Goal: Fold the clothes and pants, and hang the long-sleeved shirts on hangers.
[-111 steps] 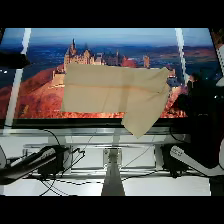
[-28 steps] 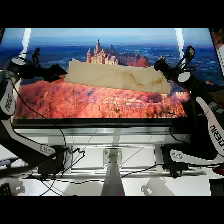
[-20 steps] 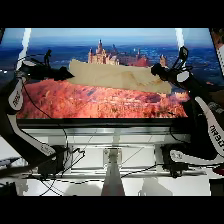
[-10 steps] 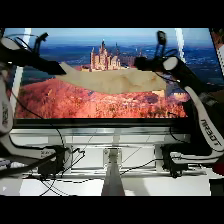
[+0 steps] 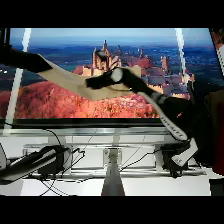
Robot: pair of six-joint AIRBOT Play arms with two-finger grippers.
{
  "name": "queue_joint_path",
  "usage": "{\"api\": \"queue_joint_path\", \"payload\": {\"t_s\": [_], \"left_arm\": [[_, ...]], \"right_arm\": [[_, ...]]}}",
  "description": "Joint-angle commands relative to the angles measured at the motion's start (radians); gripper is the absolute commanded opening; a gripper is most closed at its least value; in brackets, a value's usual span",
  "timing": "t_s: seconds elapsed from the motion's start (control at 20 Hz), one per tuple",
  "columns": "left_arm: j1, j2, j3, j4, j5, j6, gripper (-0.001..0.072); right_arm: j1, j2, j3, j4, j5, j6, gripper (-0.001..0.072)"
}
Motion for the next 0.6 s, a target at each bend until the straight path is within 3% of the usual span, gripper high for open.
{"api": "queue_joint_path", "payload": {"t_s": [0.0, 0.15, 0.3, 0.55], "left_arm": [[0.0, 0.027, 0.0, -0.02, -0.001, -0.027, 0.0009], [-0.006, 0.027, -0.001, -0.088, 0.035, -0.026, 0.0009], [-0.063, -0.007, -0.002, -0.103, 0.056, -0.027, 0.0009], [-0.314, -0.165, -0.002, -0.105, 0.123, -0.027, 0.0009]], "right_arm": [[0.155, -0.076, 0.13, 0.023, -0.069, 0.016, 0.0013], [0.145, -0.076, 0.171, -0.098, -0.002, 0.016, 0.0014], [0.023, -0.064, 0.2, -0.252, 0.206, 0.017, 0.0013], [-0.315, 0.0, 0.198, -0.425, 0.494, 0.037, 0.0014]]}}
